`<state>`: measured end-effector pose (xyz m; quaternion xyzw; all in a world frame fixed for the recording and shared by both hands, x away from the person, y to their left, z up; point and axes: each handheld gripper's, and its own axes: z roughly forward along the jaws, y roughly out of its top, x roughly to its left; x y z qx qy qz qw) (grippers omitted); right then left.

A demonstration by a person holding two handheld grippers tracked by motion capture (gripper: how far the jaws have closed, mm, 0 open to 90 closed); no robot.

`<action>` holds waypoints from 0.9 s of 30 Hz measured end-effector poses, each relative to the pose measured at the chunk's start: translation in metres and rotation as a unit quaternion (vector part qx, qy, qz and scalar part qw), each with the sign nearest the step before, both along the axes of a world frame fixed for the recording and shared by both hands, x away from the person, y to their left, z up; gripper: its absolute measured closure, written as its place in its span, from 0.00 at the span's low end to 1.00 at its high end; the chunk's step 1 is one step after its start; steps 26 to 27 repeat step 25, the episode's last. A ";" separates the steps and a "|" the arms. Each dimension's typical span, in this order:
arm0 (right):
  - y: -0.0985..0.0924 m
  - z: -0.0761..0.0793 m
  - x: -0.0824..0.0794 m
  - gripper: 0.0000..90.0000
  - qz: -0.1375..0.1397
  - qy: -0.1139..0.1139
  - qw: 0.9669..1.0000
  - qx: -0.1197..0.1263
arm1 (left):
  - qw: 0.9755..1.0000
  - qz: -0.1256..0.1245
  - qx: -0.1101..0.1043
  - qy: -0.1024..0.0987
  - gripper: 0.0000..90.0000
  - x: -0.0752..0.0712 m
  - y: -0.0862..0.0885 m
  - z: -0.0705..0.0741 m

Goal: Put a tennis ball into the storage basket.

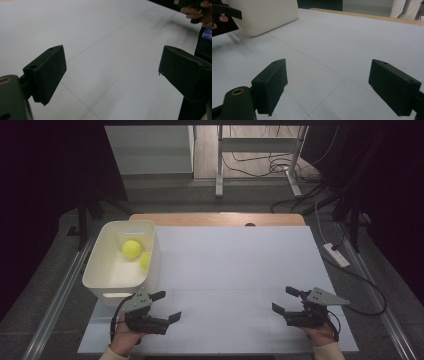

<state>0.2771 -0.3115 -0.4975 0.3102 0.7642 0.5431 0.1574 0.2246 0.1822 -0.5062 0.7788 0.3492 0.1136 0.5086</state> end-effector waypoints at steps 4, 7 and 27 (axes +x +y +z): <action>-0.002 -0.003 0.001 0.17 0.004 0.010 1.000 -0.002 | 1.000 0.003 0.007 0.003 0.09 0.002 0.000 -0.006; -0.002 -0.005 0.002 0.17 0.006 0.015 1.000 -0.005 | 1.000 0.006 0.005 0.004 0.09 0.003 0.001 -0.008; -0.002 -0.008 0.002 0.17 0.013 0.021 1.000 -0.008 | 1.000 0.008 0.000 0.013 0.09 0.005 0.002 -0.011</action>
